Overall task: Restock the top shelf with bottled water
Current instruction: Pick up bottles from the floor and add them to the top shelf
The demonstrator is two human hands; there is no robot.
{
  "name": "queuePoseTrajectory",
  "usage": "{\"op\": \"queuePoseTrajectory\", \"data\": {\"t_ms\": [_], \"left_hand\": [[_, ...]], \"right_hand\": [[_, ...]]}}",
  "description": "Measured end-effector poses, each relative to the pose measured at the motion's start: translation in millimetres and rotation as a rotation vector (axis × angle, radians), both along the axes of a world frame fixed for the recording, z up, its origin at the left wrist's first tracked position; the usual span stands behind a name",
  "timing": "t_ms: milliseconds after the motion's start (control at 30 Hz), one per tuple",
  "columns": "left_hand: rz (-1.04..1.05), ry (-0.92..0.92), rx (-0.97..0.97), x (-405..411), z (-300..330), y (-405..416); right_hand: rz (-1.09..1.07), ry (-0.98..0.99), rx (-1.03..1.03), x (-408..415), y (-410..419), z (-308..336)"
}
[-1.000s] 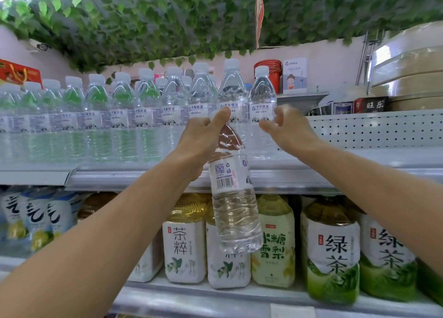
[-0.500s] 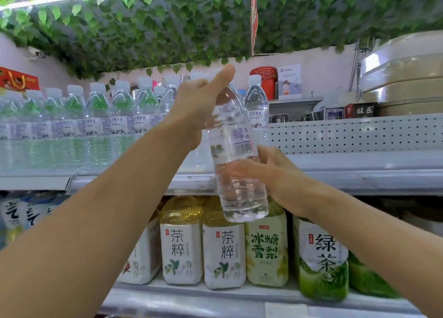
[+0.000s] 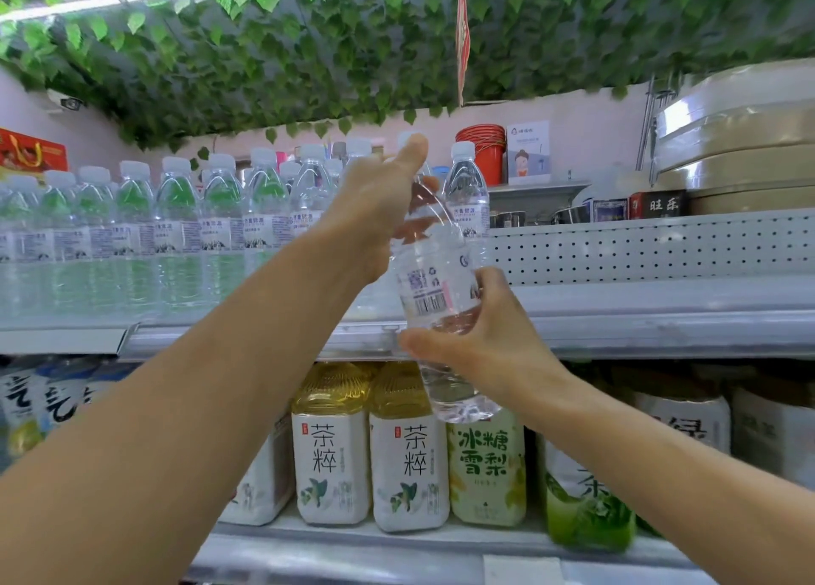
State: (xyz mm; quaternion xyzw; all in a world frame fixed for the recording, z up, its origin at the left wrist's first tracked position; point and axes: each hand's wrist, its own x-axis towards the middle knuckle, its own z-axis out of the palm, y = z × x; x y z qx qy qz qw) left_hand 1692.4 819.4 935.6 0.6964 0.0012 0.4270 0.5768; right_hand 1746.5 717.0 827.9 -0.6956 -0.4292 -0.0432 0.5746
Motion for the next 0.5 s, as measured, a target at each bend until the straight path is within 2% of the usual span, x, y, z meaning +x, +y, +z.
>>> {"op": "queuePoseTrajectory", "data": {"t_ms": [67,133,200,267,367,500], "left_hand": [[0.031,-0.048,0.021,-0.6,-1.1,-1.0],[-0.023,-0.043,-0.031,-3.7,-3.3,7.0],[-0.167,-0.023,-0.105,-5.6,-6.9,19.0],[-0.342,-0.054,-0.186,-4.2,-11.8,27.6],[-0.445,-0.082,-0.179,-1.9,-14.3,29.8],[-0.171,-0.082,0.078,-1.7,-2.0,25.3]], "right_hand": [[0.070,-0.015,-0.028,-0.6,0.7,-4.2],[0.250,0.029,-0.123,2.3,-6.9,-2.1],[0.464,0.120,-0.199,7.0,-16.9,3.4],[0.570,0.159,-0.217,9.9,-23.0,7.2],[0.475,0.005,-0.208,9.6,-22.0,7.8],[0.330,-0.033,-0.108,10.8,-19.4,14.7]]}}
